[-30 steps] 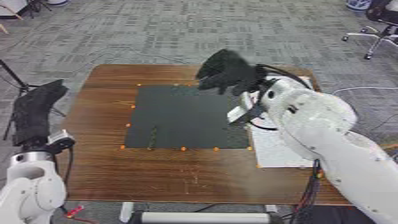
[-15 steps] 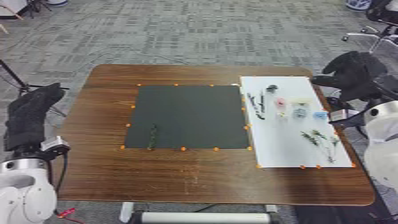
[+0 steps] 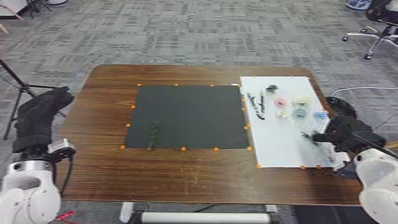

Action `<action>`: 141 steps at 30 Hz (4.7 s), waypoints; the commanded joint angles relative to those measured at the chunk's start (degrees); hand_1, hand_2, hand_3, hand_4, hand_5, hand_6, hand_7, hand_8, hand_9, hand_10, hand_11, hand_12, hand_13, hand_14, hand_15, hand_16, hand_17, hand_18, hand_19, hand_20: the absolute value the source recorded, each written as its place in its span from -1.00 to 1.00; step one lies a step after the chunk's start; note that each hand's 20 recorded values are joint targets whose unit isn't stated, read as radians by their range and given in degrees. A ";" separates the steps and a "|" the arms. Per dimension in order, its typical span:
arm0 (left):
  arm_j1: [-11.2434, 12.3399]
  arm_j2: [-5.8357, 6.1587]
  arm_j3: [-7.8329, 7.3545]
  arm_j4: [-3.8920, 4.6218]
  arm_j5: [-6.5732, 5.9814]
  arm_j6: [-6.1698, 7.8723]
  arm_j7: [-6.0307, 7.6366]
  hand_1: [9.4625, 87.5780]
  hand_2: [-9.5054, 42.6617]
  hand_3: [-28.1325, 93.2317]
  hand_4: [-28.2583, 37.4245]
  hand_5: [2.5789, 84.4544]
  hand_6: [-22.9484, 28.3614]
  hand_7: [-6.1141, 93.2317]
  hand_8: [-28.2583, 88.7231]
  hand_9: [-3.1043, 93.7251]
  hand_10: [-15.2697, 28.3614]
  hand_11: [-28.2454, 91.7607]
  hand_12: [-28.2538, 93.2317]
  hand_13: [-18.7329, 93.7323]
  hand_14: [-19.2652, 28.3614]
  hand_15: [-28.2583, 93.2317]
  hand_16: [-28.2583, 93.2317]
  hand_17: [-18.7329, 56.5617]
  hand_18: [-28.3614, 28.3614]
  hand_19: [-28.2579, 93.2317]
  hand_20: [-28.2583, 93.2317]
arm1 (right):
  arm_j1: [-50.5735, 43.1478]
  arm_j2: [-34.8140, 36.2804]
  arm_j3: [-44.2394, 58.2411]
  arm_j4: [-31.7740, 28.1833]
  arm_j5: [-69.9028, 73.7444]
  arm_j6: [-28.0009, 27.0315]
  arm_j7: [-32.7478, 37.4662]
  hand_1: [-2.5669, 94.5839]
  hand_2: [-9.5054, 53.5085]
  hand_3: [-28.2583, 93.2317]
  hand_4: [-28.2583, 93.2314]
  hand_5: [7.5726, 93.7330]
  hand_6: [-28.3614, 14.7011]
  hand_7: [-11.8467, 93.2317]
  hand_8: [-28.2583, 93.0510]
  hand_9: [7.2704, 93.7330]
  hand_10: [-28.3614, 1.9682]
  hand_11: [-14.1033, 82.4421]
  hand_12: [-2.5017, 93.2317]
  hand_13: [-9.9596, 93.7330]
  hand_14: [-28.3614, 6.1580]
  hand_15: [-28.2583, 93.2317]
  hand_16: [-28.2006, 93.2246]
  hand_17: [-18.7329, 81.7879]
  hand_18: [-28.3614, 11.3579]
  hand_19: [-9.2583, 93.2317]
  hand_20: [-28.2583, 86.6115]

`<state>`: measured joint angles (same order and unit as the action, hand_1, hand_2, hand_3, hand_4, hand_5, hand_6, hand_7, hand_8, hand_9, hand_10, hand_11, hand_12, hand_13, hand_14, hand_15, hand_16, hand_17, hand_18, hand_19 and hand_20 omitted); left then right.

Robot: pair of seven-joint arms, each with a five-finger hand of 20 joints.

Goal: Arrange flowers

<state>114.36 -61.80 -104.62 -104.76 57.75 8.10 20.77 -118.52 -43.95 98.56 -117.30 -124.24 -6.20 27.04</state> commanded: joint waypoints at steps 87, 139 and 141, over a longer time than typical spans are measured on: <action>-0.16 1.09 -0.11 -0.45 0.49 -5.97 -5.06 -0.59 -0.56 0.65 -0.89 0.19 0.02 -0.59 -0.65 0.06 0.34 -0.20 -0.31 0.01 0.57 -0.17 -0.49 -0.39 0.46 -0.34 -0.24 | 59.56 -23.86 -65.72 20.78 34.73 16.52 16.97 0.30 -0.94 0.27 -0.68 0.69 0.10 -0.41 -0.23 1.00 0.06 -0.40 -0.63 1.00 0.38 0.30 -0.08 0.65 -0.23 0.98 0.15; -0.14 0.74 -0.72 -0.44 0.92 -7.87 -5.55 -0.60 -0.62 0.66 -0.87 0.18 0.00 -0.57 -0.64 0.06 0.33 -0.20 -0.30 0.00 0.56 -0.18 -0.48 -0.40 0.47 -0.35 -0.25 | 50.59 -12.95 -60.20 11.47 43.88 16.78 15.28 -0.36 -0.54 0.33 -0.65 0.51 0.06 -0.37 -0.61 0.77 -0.23 -0.45 -0.62 1.00 0.28 0.20 0.04 0.59 -0.34 1.00 0.19; 0.12 0.72 -0.89 -0.53 0.90 -7.93 -5.49 -0.60 -0.62 0.66 -0.88 0.19 0.00 -0.57 -0.64 0.06 0.33 -0.21 -0.30 0.00 0.57 -0.18 -0.48 -0.40 0.47 -0.35 -0.25 | 50.29 -12.66 -60.49 11.27 44.19 16.95 15.54 -0.36 -0.53 0.32 -0.65 0.51 0.06 -0.37 -0.61 0.77 -0.24 -0.45 -0.62 1.00 0.27 0.20 0.04 0.59 -0.34 1.00 0.19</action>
<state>113.95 -60.71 -105.07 -105.03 58.49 0.85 15.59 -66.34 -57.59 38.77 -105.45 -80.58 11.74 41.26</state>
